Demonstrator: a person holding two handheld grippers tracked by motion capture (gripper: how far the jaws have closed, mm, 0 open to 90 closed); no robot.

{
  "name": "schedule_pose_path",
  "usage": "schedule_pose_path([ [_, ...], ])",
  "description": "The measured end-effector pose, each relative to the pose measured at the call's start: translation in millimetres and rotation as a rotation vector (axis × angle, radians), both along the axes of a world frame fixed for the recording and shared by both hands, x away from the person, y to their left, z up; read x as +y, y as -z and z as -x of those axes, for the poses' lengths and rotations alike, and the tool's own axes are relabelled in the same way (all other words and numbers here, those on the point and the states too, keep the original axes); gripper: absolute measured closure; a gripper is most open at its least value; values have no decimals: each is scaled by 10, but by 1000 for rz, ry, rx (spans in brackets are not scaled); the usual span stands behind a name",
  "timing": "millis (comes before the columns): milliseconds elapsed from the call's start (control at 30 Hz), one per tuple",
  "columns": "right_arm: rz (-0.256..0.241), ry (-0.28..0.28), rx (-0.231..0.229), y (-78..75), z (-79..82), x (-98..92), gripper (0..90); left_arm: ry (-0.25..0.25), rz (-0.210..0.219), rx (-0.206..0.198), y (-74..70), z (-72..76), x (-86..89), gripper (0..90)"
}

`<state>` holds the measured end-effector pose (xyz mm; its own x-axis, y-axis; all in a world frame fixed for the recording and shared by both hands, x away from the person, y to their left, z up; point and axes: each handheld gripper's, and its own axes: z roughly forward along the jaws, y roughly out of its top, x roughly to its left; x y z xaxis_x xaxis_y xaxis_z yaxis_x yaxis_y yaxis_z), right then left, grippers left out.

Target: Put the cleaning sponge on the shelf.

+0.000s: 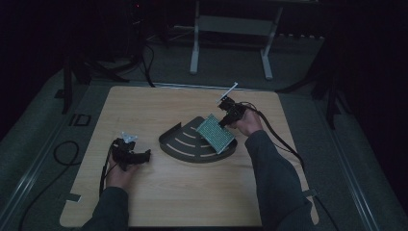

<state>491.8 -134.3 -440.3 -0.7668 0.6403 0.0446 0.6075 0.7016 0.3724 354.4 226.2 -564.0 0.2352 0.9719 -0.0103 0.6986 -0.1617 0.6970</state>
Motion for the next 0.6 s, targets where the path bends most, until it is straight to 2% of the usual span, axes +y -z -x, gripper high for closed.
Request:
schedule_pose_path([
  [167,1,-4,-4,9,7,10,897,0,0,0,0,0,0,70],
  [267,24,-5,-9,33,16,24,897,0,0,0,0,0,0,70],
  [433,34,-8,7,76,21,56,897,0,0,0,0,0,0,69],
  [600,65,-22,13,124,40,79,896,0,0,0,0,0,0,70],
])
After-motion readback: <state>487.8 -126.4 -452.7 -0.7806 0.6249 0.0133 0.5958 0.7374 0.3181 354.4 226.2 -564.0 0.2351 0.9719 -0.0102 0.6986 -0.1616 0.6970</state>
